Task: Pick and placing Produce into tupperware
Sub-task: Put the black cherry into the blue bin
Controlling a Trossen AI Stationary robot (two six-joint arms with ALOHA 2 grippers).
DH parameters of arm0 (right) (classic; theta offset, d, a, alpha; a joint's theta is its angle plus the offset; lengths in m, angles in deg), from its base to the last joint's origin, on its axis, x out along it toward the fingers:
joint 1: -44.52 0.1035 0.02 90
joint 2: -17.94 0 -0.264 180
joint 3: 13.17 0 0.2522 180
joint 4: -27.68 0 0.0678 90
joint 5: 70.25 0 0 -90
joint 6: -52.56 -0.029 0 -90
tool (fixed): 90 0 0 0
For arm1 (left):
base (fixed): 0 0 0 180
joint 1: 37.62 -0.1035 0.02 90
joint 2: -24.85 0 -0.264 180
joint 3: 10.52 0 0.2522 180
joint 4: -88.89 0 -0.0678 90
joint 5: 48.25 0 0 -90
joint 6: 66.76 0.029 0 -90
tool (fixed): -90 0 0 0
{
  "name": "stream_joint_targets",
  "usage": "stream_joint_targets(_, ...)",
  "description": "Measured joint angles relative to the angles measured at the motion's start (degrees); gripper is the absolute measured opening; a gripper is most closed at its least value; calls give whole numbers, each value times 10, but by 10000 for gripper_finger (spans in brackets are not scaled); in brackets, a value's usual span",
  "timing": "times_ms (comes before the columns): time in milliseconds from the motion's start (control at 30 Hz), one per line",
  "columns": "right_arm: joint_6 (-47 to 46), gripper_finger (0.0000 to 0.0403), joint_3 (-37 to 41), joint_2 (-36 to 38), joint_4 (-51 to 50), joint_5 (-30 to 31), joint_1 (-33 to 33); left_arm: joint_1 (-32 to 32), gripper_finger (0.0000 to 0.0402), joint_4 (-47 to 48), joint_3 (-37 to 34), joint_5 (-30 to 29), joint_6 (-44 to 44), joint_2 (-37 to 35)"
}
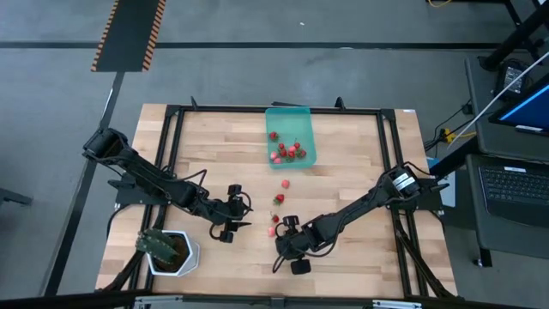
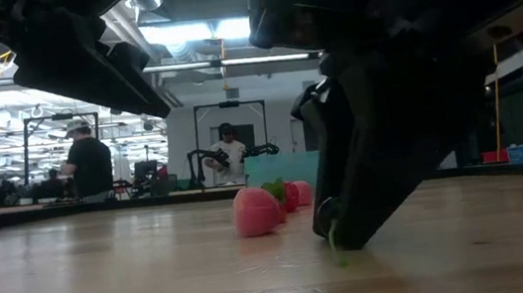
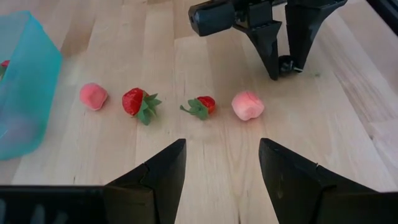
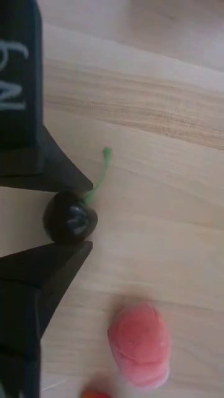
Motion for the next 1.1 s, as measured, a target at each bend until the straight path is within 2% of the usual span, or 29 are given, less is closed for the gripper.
stream_joint_targets(367, -13, 118, 2, 1, 12, -2, -7, 0, 195, 0, 0, 0, 0, 0)
stream_joint_targets(500, -9, 118, -1, 17, 16, 22, -8, 0, 195, 0, 0, 0, -1, 0)
stream_joint_targets(700, 8, 118, -1, 57, 9, 85, -8, 0, 195, -1, 0, 0, -2, 0)
stream_joint_targets(1100, 8, 118, 6, 118, -12, 297, 0, 0, 195, -67, 0, -7, 18, 0)
